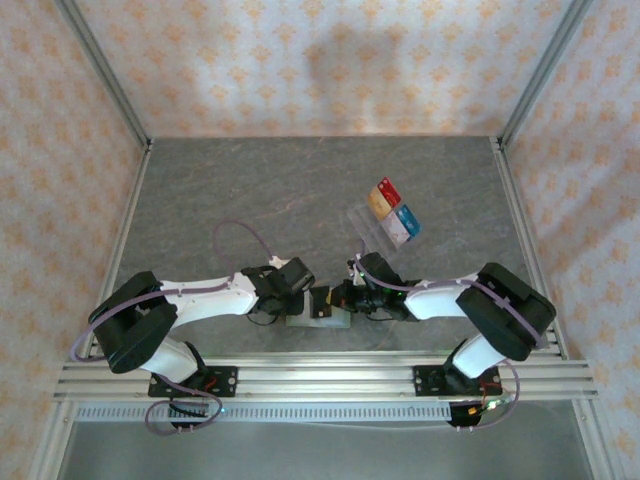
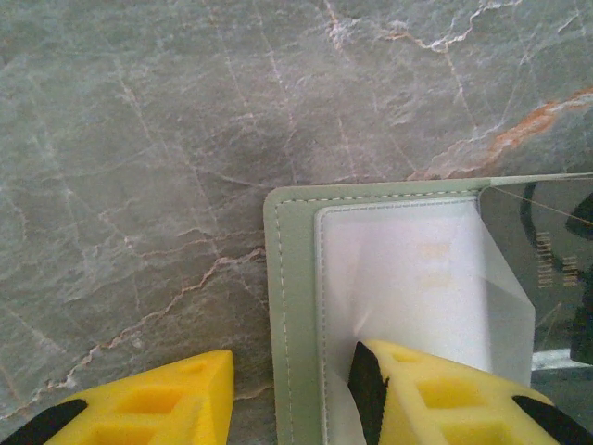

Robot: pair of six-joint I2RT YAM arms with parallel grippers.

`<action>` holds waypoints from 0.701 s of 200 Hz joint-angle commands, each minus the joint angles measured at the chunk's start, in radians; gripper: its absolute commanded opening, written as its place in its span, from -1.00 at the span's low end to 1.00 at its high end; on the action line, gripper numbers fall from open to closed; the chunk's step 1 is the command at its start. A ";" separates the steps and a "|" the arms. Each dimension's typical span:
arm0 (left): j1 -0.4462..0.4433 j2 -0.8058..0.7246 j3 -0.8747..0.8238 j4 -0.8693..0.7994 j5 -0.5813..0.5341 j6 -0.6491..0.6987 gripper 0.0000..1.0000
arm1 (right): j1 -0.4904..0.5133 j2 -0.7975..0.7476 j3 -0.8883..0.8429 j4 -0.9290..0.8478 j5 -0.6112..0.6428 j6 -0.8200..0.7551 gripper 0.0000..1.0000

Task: Put the credit cards into the card holder
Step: Insert the credit card into the card slot.

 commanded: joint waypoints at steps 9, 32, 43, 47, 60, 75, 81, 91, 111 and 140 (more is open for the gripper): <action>-0.011 0.046 -0.060 -0.048 0.005 -0.003 -0.19 | 0.007 -0.013 -0.043 -0.077 -0.009 -0.030 -1.00; -0.010 0.049 -0.058 -0.048 0.005 -0.003 -0.18 | 0.010 0.002 -0.037 -0.065 -0.031 -0.031 -1.00; -0.010 0.050 -0.056 -0.050 0.006 -0.003 -0.18 | 0.010 0.013 -0.026 -0.064 -0.040 -0.033 -1.00; -0.011 0.050 -0.057 -0.051 0.005 -0.002 -0.18 | 0.010 0.019 -0.020 -0.064 -0.044 -0.034 -1.00; -0.012 0.049 -0.056 -0.052 0.005 -0.002 -0.18 | 0.011 0.037 -0.003 -0.064 -0.057 -0.038 -1.00; -0.012 0.049 -0.056 -0.051 0.005 -0.003 -0.18 | 0.014 0.058 0.010 -0.064 -0.072 -0.040 -1.00; -0.012 0.049 -0.056 -0.050 0.006 -0.003 -0.18 | 0.017 0.064 0.014 -0.065 -0.076 -0.042 -1.00; -0.013 0.050 -0.056 -0.048 0.005 -0.003 -0.18 | 0.020 0.069 0.018 -0.066 -0.076 -0.043 -1.00; -0.014 0.051 -0.056 -0.048 0.005 -0.002 -0.18 | 0.020 0.071 0.029 -0.067 -0.071 -0.041 -1.00; -0.014 0.047 -0.059 -0.050 0.004 0.000 -0.18 | 0.021 0.073 0.046 -0.078 -0.034 -0.041 -1.00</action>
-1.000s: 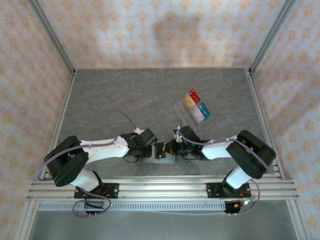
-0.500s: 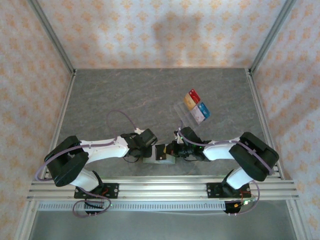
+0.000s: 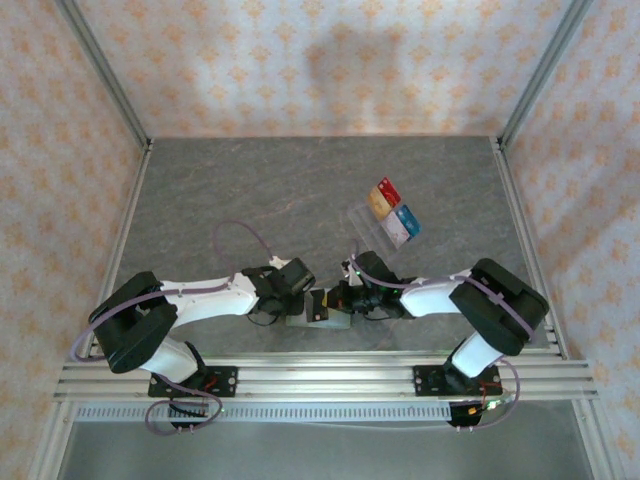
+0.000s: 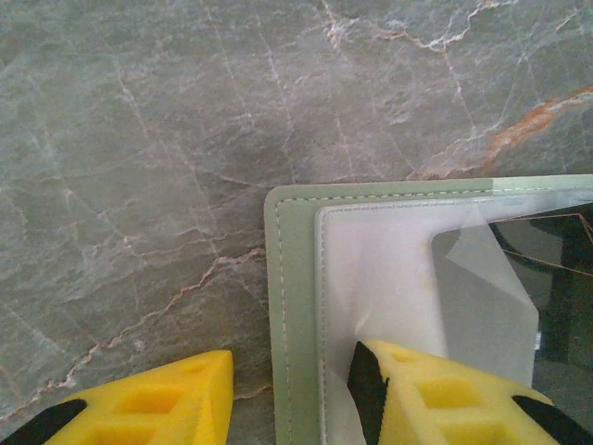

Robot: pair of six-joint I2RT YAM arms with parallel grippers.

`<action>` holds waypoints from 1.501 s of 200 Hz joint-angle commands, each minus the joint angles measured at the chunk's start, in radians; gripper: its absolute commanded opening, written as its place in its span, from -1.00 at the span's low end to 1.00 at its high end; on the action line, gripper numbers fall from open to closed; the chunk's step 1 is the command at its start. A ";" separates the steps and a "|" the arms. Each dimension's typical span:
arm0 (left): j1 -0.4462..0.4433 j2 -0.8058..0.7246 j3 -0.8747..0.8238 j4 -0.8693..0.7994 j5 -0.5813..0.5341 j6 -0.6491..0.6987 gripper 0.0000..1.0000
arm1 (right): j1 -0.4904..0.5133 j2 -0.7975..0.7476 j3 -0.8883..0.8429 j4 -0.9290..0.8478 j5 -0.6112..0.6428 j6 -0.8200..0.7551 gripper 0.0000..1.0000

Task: Put the credit cards into the card holder
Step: Insert the credit card into the card slot.

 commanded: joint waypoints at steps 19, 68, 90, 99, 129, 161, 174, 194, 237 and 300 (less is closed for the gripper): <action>-0.010 0.045 -0.059 -0.049 0.010 -0.002 -0.18 | 0.014 0.035 0.014 -0.064 0.047 -0.018 -1.00; -0.016 0.033 -0.062 -0.050 0.009 -0.008 -0.18 | 0.017 0.043 0.022 -0.054 0.062 -0.013 -1.00; -0.020 0.027 -0.064 -0.052 0.010 -0.012 -0.18 | 0.022 0.039 0.014 -0.039 0.078 -0.004 -1.00; -0.024 0.025 -0.063 -0.052 0.010 -0.014 -0.18 | 0.027 0.036 0.018 -0.044 0.089 -0.004 -1.00; -0.035 0.014 -0.065 -0.056 0.010 -0.025 -0.18 | 0.034 0.029 0.019 -0.028 0.101 0.007 -1.00; -0.043 -0.006 -0.076 -0.057 0.015 -0.040 -0.17 | 0.039 0.039 0.028 -0.017 0.095 0.013 -1.00; -0.046 -0.013 -0.080 -0.057 0.017 -0.045 -0.17 | 0.041 0.038 0.028 -0.017 0.093 0.013 -1.00; -0.052 -0.015 -0.082 -0.056 0.018 -0.050 -0.17 | 0.051 0.036 0.030 -0.019 0.095 0.012 -1.00; -0.058 -0.007 -0.076 -0.054 0.016 -0.049 -0.17 | 0.072 0.037 0.046 -0.045 0.101 0.001 -1.00; -0.063 -0.010 -0.083 -0.050 0.015 -0.058 -0.17 | 0.094 0.060 0.069 -0.075 0.094 -0.018 -0.97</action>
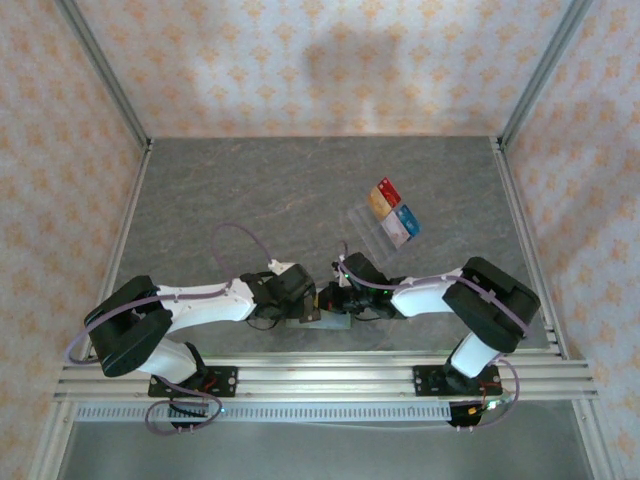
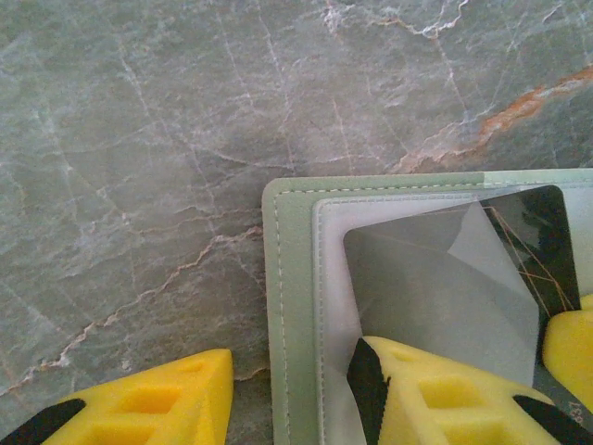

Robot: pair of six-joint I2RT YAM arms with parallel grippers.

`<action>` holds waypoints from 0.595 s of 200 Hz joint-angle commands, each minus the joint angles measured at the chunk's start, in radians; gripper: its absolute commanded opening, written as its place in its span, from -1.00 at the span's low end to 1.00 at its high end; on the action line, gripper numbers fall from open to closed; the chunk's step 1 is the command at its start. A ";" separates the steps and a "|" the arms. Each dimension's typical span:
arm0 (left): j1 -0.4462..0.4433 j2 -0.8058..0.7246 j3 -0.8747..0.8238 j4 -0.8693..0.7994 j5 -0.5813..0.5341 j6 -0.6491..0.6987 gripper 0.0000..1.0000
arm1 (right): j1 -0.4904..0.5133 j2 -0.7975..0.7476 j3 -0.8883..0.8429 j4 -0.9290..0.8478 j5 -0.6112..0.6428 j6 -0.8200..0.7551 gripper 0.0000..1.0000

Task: Put the credit cards into the card holder
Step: Insert the credit card into the card slot.

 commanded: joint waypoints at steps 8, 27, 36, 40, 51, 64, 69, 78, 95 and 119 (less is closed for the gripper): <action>-0.025 0.022 -0.046 -0.078 0.045 -0.015 -0.17 | 0.017 0.025 0.006 -0.060 0.006 -0.024 -0.96; -0.025 0.025 -0.045 -0.080 0.043 -0.015 -0.17 | 0.018 0.019 0.003 -0.070 0.000 -0.031 -0.91; -0.025 0.027 -0.043 -0.080 0.045 -0.013 -0.17 | 0.019 0.012 0.002 -0.077 -0.001 -0.037 -0.86; -0.025 0.028 -0.043 -0.080 0.045 -0.013 -0.17 | 0.018 0.009 0.001 -0.081 -0.004 -0.040 -0.84; -0.024 0.030 -0.042 -0.080 0.044 -0.013 -0.17 | 0.019 0.007 0.003 -0.094 -0.016 -0.048 -0.77; -0.025 0.031 -0.041 -0.080 0.043 -0.015 -0.17 | 0.019 0.005 0.006 -0.108 -0.031 -0.057 -0.73; -0.025 0.032 -0.041 -0.080 0.042 -0.015 -0.17 | 0.019 0.002 0.006 -0.115 -0.034 -0.061 -0.72; -0.025 0.032 -0.043 -0.081 0.040 -0.016 -0.17 | 0.019 -0.008 0.005 -0.128 -0.033 -0.066 -0.70; -0.026 0.030 -0.047 -0.080 0.038 -0.021 -0.17 | 0.019 -0.039 0.004 -0.162 -0.015 -0.076 -0.64; -0.025 0.026 -0.049 -0.081 0.034 -0.022 -0.17 | 0.019 -0.109 0.013 -0.247 0.045 -0.096 -0.53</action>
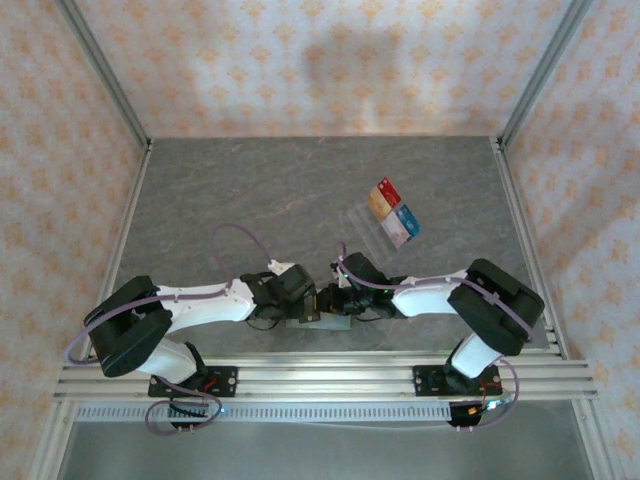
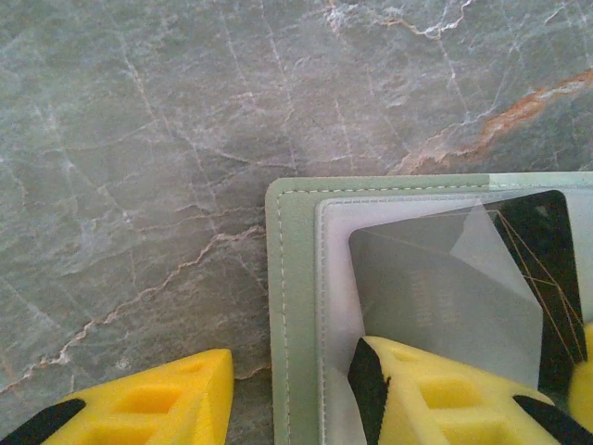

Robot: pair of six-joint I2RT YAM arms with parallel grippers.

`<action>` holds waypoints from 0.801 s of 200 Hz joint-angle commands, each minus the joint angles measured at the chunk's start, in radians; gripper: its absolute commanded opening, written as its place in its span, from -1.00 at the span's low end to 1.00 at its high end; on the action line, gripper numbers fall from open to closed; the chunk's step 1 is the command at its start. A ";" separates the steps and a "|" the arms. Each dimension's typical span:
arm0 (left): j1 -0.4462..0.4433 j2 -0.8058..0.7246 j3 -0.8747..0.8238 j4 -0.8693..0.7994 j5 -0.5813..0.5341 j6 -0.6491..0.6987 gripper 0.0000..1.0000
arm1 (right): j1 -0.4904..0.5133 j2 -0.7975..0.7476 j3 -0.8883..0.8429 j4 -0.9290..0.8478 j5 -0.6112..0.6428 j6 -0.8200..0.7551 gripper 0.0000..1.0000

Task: Put the credit cards into the card holder
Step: Insert the credit card into the card slot.

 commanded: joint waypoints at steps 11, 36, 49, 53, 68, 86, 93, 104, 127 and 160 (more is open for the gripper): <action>-0.023 0.026 -0.049 -0.082 0.037 -0.014 -0.17 | 0.012 -0.095 0.012 -0.199 0.079 -0.053 -0.49; -0.024 0.031 -0.048 -0.079 0.041 -0.012 -0.17 | 0.012 -0.139 0.050 -0.281 0.113 -0.073 -0.44; -0.025 0.029 -0.048 -0.079 0.041 -0.012 -0.17 | 0.012 -0.147 0.065 -0.300 0.112 -0.076 -0.45; -0.023 0.028 -0.049 -0.079 0.040 -0.012 -0.17 | 0.012 -0.147 0.068 -0.303 0.111 -0.078 -0.46; -0.024 0.026 -0.051 -0.075 0.040 -0.012 -0.17 | 0.011 -0.131 0.084 -0.315 0.103 -0.085 -0.66; -0.024 0.025 -0.051 -0.077 0.039 -0.013 -0.17 | 0.012 -0.091 0.109 -0.323 0.083 -0.096 -0.95; -0.024 0.025 -0.051 -0.077 0.039 -0.011 -0.17 | 0.011 -0.078 0.115 -0.322 0.079 -0.097 -1.00; -0.024 0.025 -0.051 -0.079 0.038 -0.013 -0.17 | 0.012 -0.062 0.120 -0.319 0.082 -0.097 -1.00; -0.025 0.022 -0.054 -0.077 0.037 -0.014 -0.16 | 0.011 -0.045 0.124 -0.314 0.085 -0.101 -1.00; -0.024 0.023 -0.055 -0.075 0.038 -0.014 -0.16 | 0.012 -0.020 0.126 -0.305 0.079 -0.097 -1.00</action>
